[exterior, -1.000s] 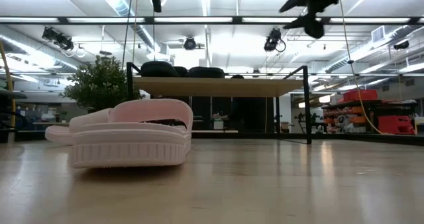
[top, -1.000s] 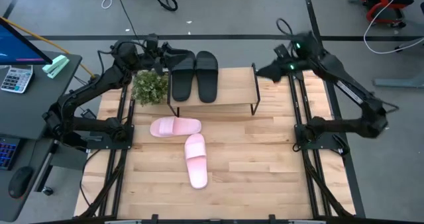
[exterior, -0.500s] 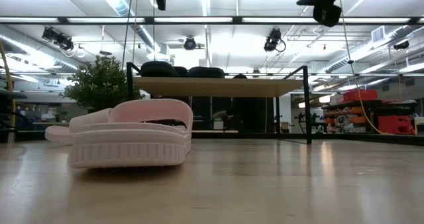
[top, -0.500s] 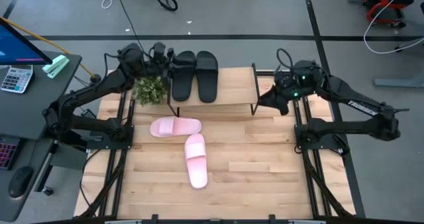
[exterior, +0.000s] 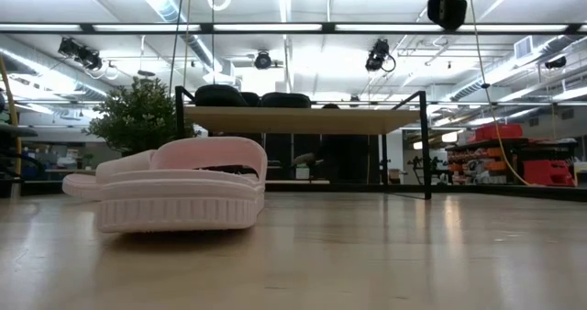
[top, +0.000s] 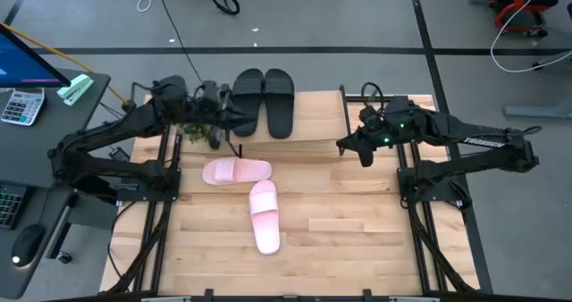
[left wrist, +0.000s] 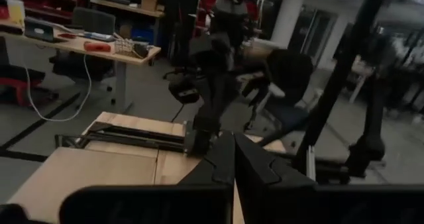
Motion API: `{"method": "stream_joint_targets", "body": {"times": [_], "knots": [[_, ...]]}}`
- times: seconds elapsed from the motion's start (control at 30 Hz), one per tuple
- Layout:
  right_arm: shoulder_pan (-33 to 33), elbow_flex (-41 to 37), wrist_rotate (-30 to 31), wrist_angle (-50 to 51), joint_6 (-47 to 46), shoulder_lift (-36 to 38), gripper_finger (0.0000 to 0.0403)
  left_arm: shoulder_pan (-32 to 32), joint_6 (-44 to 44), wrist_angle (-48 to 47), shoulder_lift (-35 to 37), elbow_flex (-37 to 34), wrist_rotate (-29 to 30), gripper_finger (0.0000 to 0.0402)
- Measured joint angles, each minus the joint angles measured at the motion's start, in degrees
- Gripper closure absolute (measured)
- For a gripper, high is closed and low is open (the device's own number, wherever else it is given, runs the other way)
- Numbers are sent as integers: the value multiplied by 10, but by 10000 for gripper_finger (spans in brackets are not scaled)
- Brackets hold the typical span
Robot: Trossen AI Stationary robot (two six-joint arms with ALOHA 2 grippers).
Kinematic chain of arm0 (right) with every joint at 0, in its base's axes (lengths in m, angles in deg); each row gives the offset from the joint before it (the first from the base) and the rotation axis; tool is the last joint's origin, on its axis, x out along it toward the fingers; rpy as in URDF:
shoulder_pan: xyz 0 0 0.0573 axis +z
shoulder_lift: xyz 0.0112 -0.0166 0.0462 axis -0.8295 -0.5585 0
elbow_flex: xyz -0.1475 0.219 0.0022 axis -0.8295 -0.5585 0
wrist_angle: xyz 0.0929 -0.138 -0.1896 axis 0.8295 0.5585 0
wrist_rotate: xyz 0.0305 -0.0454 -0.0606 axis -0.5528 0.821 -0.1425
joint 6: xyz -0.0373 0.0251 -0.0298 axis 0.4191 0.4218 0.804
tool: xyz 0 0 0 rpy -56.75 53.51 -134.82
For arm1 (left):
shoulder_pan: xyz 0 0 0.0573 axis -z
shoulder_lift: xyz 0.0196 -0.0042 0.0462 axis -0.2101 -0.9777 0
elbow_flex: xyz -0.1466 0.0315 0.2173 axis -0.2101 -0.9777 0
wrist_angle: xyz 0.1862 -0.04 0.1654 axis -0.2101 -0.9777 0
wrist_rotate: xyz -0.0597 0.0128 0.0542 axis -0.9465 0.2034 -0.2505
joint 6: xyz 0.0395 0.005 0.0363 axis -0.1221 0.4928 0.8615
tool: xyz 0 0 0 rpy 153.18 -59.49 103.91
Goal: Pick and place slides into the shelf
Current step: Put the top pink slide on the shelf
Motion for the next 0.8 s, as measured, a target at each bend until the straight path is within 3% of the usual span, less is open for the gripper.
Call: {"method": "stream_joint_targets", "body": {"times": [0.23,0.43,0.57,0.8], "knots": [[63,0,79,-13,-62,-11,398,27,19,-100,93,-13,19,397],[125,0,134,-27,-118,-36,399,54,-58,-63,208,-136,42,395],[156,0,166,-50,-147,-56,399,83,-104,-41,277,-204,87,398],[199,0,189,-92,-170,-107,400,117,-133,-49,342,-283,123,398]]}}
